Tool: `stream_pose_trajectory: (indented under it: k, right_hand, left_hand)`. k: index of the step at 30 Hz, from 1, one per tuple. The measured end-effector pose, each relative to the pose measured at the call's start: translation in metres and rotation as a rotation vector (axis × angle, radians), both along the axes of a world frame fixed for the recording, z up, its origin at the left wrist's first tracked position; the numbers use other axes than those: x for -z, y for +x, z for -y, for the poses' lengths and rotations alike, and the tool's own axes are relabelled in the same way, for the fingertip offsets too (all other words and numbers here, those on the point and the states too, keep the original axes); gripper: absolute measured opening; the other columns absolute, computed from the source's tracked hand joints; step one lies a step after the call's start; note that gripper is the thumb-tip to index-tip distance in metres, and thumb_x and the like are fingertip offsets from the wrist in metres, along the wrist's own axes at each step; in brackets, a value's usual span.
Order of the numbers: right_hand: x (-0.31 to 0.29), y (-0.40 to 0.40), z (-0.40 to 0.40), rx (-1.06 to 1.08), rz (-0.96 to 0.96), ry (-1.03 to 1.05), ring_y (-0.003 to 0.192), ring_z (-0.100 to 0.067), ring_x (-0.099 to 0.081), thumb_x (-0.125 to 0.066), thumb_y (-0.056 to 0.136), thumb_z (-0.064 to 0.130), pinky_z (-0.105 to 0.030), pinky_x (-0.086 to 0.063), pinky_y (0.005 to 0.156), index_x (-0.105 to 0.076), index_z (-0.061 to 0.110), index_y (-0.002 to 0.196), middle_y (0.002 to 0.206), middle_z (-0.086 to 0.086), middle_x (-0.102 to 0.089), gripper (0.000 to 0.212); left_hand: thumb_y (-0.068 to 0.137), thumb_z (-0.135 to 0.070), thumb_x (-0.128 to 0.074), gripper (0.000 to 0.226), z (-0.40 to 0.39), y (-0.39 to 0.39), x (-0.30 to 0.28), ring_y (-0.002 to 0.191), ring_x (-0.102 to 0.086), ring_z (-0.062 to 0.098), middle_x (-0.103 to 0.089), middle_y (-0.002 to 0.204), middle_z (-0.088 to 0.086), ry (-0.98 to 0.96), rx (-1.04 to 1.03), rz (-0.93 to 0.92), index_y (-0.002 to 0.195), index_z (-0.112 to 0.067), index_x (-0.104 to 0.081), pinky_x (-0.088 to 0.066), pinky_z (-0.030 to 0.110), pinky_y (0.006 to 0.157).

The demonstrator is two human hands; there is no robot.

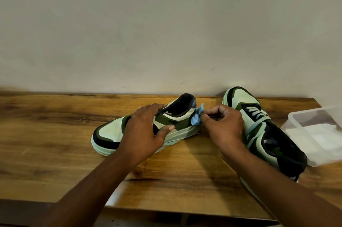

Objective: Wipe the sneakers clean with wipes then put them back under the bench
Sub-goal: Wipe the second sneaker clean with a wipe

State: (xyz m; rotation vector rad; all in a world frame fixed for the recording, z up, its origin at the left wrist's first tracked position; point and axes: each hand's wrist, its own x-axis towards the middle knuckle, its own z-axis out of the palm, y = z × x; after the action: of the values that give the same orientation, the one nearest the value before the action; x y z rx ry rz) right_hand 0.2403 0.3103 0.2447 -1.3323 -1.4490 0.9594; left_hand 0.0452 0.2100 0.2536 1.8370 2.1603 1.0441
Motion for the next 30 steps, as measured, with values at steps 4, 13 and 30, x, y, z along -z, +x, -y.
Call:
stream_pose_trajectory:
  k: [4, 13, 30]
  right_hand:
    - [-0.010, 0.000, 0.024, -0.158, -0.062, 0.083, 0.070, -0.011, -0.073, -0.084, 0.078, 0.002, -0.031, -0.063, 0.066, -0.077, 0.023, 0.077, 0.076, 0.008, -0.076, 0.022]
    - [-0.011, 0.034, 0.024, -0.100, 0.082, 0.023, 0.065, -0.008, -0.071, -0.084, 0.077, 0.005, -0.032, -0.062, 0.060, -0.074, 0.024, 0.077, 0.073, 0.008, -0.074, 0.021]
    - [-0.016, 0.030, 0.042, -0.291, 0.181, 0.452, 0.082, -0.004, -0.070, -0.083, 0.079, 0.004, -0.022, -0.060, 0.073, -0.080, 0.018, 0.098, 0.095, 0.009, -0.073, 0.024]
  left_hand:
    - [0.085, -0.039, -0.084, 0.056, 0.000, -0.004, -0.003, 0.114, -0.064, 0.015, -0.070, 0.122, -0.011, 0.003, 0.029, -0.005, 0.135, -0.027, -0.063, -0.047, 0.054, 0.111]
    - [0.090, -0.035, -0.080, 0.056, -0.002, -0.017, -0.010, 0.125, -0.059, 0.006, -0.066, 0.130, -0.015, -0.048, 0.300, -0.114, 0.141, -0.030, -0.058, -0.015, 0.045, 0.131]
    - [0.062, -0.043, -0.096, 0.142, 0.005, 0.006, -0.010, 0.156, -0.025, 0.022, -0.021, 0.171, 0.001, -0.156, -0.125, 0.139, 0.166, -0.028, 0.000, -0.034, 0.047, 0.124]
